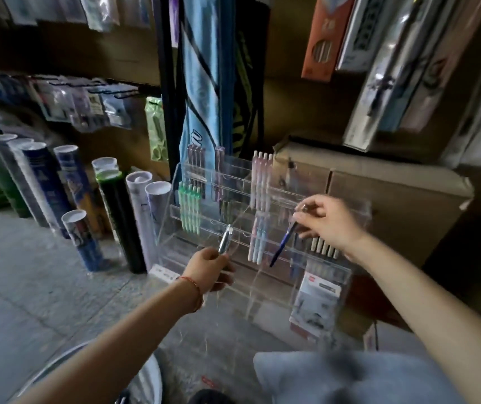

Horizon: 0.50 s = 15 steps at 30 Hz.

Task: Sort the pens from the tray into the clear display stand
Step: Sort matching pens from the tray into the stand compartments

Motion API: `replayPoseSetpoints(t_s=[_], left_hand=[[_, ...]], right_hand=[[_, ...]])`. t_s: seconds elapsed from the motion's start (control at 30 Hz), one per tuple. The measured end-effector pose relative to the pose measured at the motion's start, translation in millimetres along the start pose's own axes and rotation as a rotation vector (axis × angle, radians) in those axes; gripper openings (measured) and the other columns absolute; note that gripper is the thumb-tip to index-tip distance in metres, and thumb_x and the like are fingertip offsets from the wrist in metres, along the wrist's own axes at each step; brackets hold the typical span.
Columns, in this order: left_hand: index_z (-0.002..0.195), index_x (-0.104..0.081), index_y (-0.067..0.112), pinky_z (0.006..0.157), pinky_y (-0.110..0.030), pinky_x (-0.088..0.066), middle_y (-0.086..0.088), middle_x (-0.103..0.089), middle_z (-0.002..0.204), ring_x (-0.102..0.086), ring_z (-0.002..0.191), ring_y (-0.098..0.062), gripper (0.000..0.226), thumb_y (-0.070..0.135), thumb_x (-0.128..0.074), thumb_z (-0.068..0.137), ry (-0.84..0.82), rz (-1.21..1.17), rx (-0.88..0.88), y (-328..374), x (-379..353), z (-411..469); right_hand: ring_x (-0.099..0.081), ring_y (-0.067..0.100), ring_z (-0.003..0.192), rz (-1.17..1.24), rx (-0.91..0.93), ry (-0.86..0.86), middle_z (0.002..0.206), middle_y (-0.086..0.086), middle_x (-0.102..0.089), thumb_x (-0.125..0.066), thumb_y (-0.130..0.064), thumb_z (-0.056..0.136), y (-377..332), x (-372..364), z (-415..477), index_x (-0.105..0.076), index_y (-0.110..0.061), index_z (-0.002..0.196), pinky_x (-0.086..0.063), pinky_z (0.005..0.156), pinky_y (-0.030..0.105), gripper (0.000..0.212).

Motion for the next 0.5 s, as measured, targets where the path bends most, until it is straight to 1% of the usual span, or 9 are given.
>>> replayPoseSetpoints(t_s=[0.03,0.1,0.17,0.2,0.23,0.3,0.4,0.43,0.5], left_hand=[[0.078,-0.049,0.011,0.045,-0.019,-0.041,-0.004,-0.059,0.075,-0.056,0.040,-0.004,0.020,0.011,-0.042,0.097,-0.019,0.029,-0.011,-3.4,-8.9,-1.6],[0.080,-0.050,0.014,0.054,-0.021,-0.043,-0.001,-0.060,0.082,-0.058,0.056,-0.008,0.019,0.011,-0.042,0.097,-0.070,0.072,-0.048,-9.5,-28.7,-4.8],[0.082,-0.051,0.017,0.061,-0.020,-0.042,-0.002,-0.059,0.088,-0.054,0.071,-0.013,0.017,0.013,-0.043,0.097,-0.110,0.138,-0.112,-15.0,-47.9,-8.6],[0.084,-0.052,0.017,0.062,-0.018,-0.040,-0.003,-0.057,0.087,-0.051,0.074,-0.014,0.016,0.014,-0.044,0.097,-0.123,0.175,-0.152,-18.0,-56.3,-10.5],[0.086,-0.053,0.016,0.060,-0.016,-0.038,-0.003,-0.054,0.083,-0.048,0.072,-0.013,0.014,0.014,-0.044,0.096,-0.132,0.190,-0.190,-21.1,-63.8,-12.5],[0.093,-0.054,0.011,0.053,-0.010,-0.033,0.001,-0.046,0.072,-0.040,0.063,-0.008,0.011,0.013,-0.045,0.096,-0.143,0.189,-0.249,-26.8,-74.1,-14.4],[0.093,-0.054,0.013,0.053,-0.008,-0.034,0.004,-0.044,0.071,-0.038,0.063,-0.006,0.011,0.012,-0.044,0.096,-0.178,0.204,-0.298,-31.1,-84.8,-12.6],[0.092,-0.054,0.015,0.054,-0.008,-0.034,0.005,-0.045,0.072,-0.039,0.064,-0.006,0.012,0.012,-0.043,0.097,-0.193,0.208,-0.295,-32.6,-87.5,-11.7],[0.094,-0.054,0.015,0.056,-0.012,-0.034,0.006,-0.044,0.070,-0.038,0.062,-0.006,0.013,0.015,-0.041,0.098,-0.216,0.221,-0.265,-37.7,-91.6,-8.3]], right_hand=[[-0.062,0.019,0.068,-0.054,0.023,-0.007,0.079,0.008,-0.060,-0.062,0.002,0.084,3.6,0.6,-3.5,-0.057,-0.012,0.079,-0.057,0.055,0.021,0.015],[-0.065,0.022,0.073,-0.165,0.044,-0.006,0.077,0.004,-0.063,-0.065,0.000,0.082,10.3,2.4,-4.7,-0.062,-0.011,0.082,-0.059,0.063,0.030,0.011],[-0.067,0.023,0.075,-0.271,0.044,-0.041,0.077,0.002,-0.064,-0.067,-0.004,0.082,18.3,1.3,-6.9,-0.065,-0.016,0.082,-0.059,0.072,0.039,0.013],[-0.067,0.024,0.076,-0.320,0.048,-0.063,0.076,0.000,-0.064,-0.067,-0.006,0.082,23.3,0.0,-8.4,-0.065,-0.019,0.080,-0.057,0.075,0.042,0.013],[-0.067,0.024,0.077,-0.364,0.054,-0.082,0.075,-0.002,-0.064,-0.068,-0.008,0.082,28.2,-1.2,-10.9,-0.067,-0.019,0.080,-0.056,0.078,0.043,0.012],[-0.066,0.022,0.075,-0.401,0.044,-0.096,0.076,0.000,-0.064,-0.067,-0.009,0.083,36.8,-2.9,-15.6,-0.070,-0.011,0.088,-0.056,0.078,0.039,0.006],[-0.061,0.017,0.063,-0.313,-0.038,-0.086,0.069,0.002,-0.060,-0.062,-0.003,0.085,51.2,-3.3,-20.6,-0.066,0.006,0.095,-0.055,0.066,0.026,0.013],[-0.059,0.015,0.061,-0.282,-0.070,-0.079,0.067,0.001,-0.059,-0.061,-0.001,0.086,56.8,-3.9,-22.3,-0.065,0.008,0.096,-0.055,0.063,0.024,0.014],[-0.058,0.011,0.060,-0.264,-0.134,-0.071,0.068,0.000,-0.060,-0.060,0.000,0.087,67.9,-6.8,-25.2,-0.064,0.005,0.096,-0.054,0.061,0.023,0.012]])
Point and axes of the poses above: each hand's wrist, its own z-axis towards the middle knuckle, its own x-axis out of the back of the hand, y = z × x, the point moved 4 cm from there along z, towards the middle knuckle
